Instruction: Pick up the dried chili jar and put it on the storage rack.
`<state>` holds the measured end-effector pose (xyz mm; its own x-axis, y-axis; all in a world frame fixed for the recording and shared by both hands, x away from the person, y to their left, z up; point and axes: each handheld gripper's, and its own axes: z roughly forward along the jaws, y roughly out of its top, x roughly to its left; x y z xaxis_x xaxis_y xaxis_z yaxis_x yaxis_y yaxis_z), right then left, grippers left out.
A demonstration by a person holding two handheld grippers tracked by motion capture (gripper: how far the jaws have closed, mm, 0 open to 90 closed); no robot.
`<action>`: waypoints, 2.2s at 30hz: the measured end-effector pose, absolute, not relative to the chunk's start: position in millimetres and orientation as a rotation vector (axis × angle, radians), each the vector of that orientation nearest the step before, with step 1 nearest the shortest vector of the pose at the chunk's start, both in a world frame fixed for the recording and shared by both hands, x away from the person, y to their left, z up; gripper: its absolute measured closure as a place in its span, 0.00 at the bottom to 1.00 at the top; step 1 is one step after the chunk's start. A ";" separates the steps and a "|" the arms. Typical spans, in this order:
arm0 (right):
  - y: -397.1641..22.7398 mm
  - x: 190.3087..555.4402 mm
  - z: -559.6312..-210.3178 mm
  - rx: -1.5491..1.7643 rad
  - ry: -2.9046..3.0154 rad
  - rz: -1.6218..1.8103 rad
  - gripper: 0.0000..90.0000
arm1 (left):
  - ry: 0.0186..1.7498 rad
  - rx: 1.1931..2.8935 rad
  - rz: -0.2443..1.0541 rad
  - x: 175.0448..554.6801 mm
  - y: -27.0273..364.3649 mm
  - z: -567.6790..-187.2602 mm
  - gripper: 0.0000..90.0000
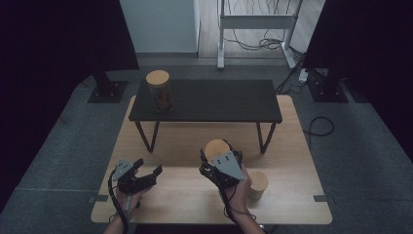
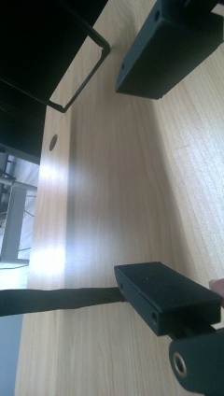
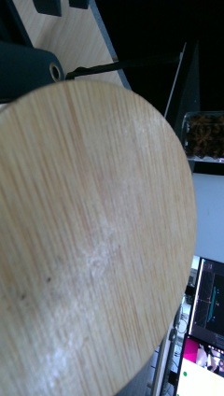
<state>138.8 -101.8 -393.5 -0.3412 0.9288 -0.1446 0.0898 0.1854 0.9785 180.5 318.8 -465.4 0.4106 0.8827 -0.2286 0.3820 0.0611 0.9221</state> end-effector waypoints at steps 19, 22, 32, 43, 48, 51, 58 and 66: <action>-102.4 146.5 -384.4 0.977 1.601 1.265 0.27 | 1.172 1.532 0.550 181.3 319.4 -465.9 0.12; -101.1 147.7 -382.5 0.966 1.603 1.265 0.27 | 1.174 1.532 0.550 181.5 319.7 -465.9 0.12; -98.4 154.1 -374.4 0.948 1.594 1.259 0.27 | 1.177 1.527 0.551 181.6 320.8 -466.0 0.12; -96.5 163.1 -370.5 0.959 1.576 1.266 0.27 | 1.184 1.527 0.546 183.8 322.3 -467.0 0.12; -93.9 168.0 -365.1 0.946 1.570 1.261 0.27 | 1.189 1.520 0.547 184.3 324.4 -467.2 0.12; -92.9 169.8 -363.0 0.945 1.568 1.263 0.27 | 1.195 1.514 0.548 184.4 325.9 -467.3 0.12; -90.2 176.2 -357.5 0.938 1.563 1.257 0.27 | 1.195 1.516 0.548 184.7 325.8 -467.6 0.12; -87.1 186.3 -352.4 0.940 1.547 1.248 0.27 | 1.200 1.514 0.549 184.7 326.3 -467.9 0.12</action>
